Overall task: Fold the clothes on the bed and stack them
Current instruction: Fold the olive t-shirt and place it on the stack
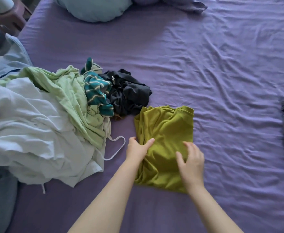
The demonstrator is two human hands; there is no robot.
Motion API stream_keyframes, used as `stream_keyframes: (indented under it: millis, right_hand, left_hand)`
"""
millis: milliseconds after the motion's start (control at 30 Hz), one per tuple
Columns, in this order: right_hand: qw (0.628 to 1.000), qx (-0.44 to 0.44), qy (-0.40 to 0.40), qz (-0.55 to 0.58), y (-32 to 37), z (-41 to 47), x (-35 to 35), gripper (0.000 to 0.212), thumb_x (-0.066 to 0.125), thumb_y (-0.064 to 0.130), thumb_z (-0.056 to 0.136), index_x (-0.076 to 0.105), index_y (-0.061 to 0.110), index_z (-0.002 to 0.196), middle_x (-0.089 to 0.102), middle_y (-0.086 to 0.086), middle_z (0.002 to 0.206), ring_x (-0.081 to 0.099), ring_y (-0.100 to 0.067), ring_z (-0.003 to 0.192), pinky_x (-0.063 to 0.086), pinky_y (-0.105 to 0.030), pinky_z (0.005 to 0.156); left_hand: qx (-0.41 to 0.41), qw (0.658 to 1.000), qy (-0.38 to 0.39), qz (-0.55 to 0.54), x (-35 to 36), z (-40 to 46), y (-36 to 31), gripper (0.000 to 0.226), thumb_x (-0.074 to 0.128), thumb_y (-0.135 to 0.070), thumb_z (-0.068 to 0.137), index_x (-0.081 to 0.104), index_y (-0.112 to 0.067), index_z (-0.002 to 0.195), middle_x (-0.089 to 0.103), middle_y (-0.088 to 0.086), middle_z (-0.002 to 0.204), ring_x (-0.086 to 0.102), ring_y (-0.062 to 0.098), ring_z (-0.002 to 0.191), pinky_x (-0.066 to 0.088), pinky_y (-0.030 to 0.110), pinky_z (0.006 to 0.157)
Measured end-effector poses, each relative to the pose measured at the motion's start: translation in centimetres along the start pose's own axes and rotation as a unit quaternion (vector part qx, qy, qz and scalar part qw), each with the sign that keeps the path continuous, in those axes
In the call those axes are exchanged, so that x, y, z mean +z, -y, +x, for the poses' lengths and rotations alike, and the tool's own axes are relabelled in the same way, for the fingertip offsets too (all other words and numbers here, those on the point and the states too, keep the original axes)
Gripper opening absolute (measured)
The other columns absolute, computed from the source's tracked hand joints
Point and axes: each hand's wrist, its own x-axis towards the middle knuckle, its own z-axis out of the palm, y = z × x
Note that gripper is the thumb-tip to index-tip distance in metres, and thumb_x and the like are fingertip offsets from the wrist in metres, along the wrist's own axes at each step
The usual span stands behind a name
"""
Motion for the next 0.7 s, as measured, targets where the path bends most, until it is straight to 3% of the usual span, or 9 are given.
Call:
stream_keyframes:
  millis: [100, 233, 300, 367, 433, 533, 633, 700]
  right_hand:
    - [0.972, 0.2, 0.057, 0.112, -1.3, 2.7, -0.3, 0.056, 0.066, 0.025, 0.088, 0.044, 0.0, 0.133, 0.051, -0.02, 0.13, 0.047, -0.033, 0.121, 0.033, -0.038, 0.102]
    - [0.943, 0.267, 0.111, 0.167, -1.9, 4.3, -0.1, 0.057, 0.068, 0.036, 0.085, 0.049, 0.001, 0.127, 0.059, -0.013, 0.12, 0.056, -0.029, 0.111, 0.045, -0.038, 0.095]
    - [0.928, 0.27, 0.145, 0.211, -1.9, 4.8, -0.6, 0.039, 0.067, 0.031, 0.086, 0.058, 0.007, 0.116, 0.065, -0.008, 0.111, 0.062, -0.022, 0.096, 0.052, -0.035, 0.08]
    - [0.889, 0.284, 0.201, 0.296, -1.9, 5.1, -2.0, 0.017, 0.063, 0.022, 0.089, 0.064, 0.014, 0.104, 0.069, -0.002, 0.099, 0.064, -0.013, 0.078, 0.052, -0.027, 0.059]
    - [0.856, 0.287, 0.238, 0.359, -2.2, 5.4, -3.8, 0.016, 0.059, 0.015, 0.089, 0.065, 0.018, 0.104, 0.07, 0.003, 0.092, 0.063, -0.01, 0.072, 0.051, -0.024, 0.053]
    - [0.838, 0.268, 0.237, 0.412, -3.2, 5.7, -7.4, 0.022, 0.056, 0.012, 0.09, 0.066, 0.024, 0.106, 0.071, 0.007, 0.087, 0.063, -0.009, 0.068, 0.048, -0.019, 0.051]
    - [0.822, 0.241, 0.222, 0.466, -5.0, 6.4, -11.9, 0.025, 0.054, 0.009, 0.091, 0.066, 0.02, 0.11, 0.073, 0.0, 0.094, 0.066, -0.017, 0.077, 0.051, -0.027, 0.065]
    - [0.817, 0.212, 0.215, 0.491, -6.5, 7.0, -15.4, 0.025, 0.054, 0.009, 0.091, 0.066, 0.018, 0.111, 0.073, -0.004, 0.098, 0.069, -0.017, 0.081, 0.055, -0.026, 0.065]
  left_hand:
    - [-0.033, 0.998, -0.022, 0.055, 1.0, 0.4, -0.4, 0.097, 0.069, -0.066, 0.071, 0.033, -0.005, 0.138, 0.047, 0.011, 0.139, 0.046, 0.03, 0.128, 0.038, 0.041, 0.105]
    - [0.016, 0.999, 0.006, 0.05, 1.2, 0.4, -0.6, 0.075, 0.07, -0.055, 0.076, 0.045, -0.009, 0.129, 0.053, 0.007, 0.133, 0.049, 0.028, 0.124, 0.042, 0.038, 0.099]
    - [0.055, 0.998, 0.022, 0.025, 1.2, 0.0, -0.8, 0.052, 0.07, -0.047, 0.08, 0.054, -0.015, 0.118, 0.06, 0.004, 0.122, 0.055, 0.024, 0.114, 0.044, 0.039, 0.098]
    - [0.076, 0.996, 0.044, -0.021, 1.3, -0.7, -1.5, 0.034, 0.069, -0.04, 0.084, 0.059, -0.019, 0.109, 0.065, 0.001, 0.113, 0.06, 0.022, 0.107, 0.046, 0.04, 0.098]
    - [0.082, 0.992, 0.065, -0.072, 1.7, -1.6, -2.7, 0.02, 0.067, -0.033, 0.087, 0.061, -0.022, 0.102, 0.067, 0.001, 0.11, 0.062, 0.02, 0.103, 0.048, 0.039, 0.096]
    - [0.065, 0.98, 0.1, -0.157, 3.1, -3.8, -5.0, 0.016, 0.065, -0.026, 0.089, 0.065, -0.019, 0.104, 0.07, 0.004, 0.107, 0.066, 0.019, 0.095, 0.053, 0.035, 0.086]
    - [0.048, 0.96, 0.154, -0.229, 5.8, -6.5, -7.8, 0.016, 0.064, -0.026, 0.09, 0.065, -0.019, 0.105, 0.073, 0.004, 0.1, 0.069, 0.02, 0.088, 0.056, 0.033, 0.076]
    - [0.054, 0.946, 0.189, -0.258, 8.4, -8.5, -9.9, 0.014, 0.062, -0.027, 0.091, 0.064, -0.02, 0.104, 0.074, 0.003, 0.095, 0.071, 0.02, 0.085, 0.058, 0.034, 0.074]
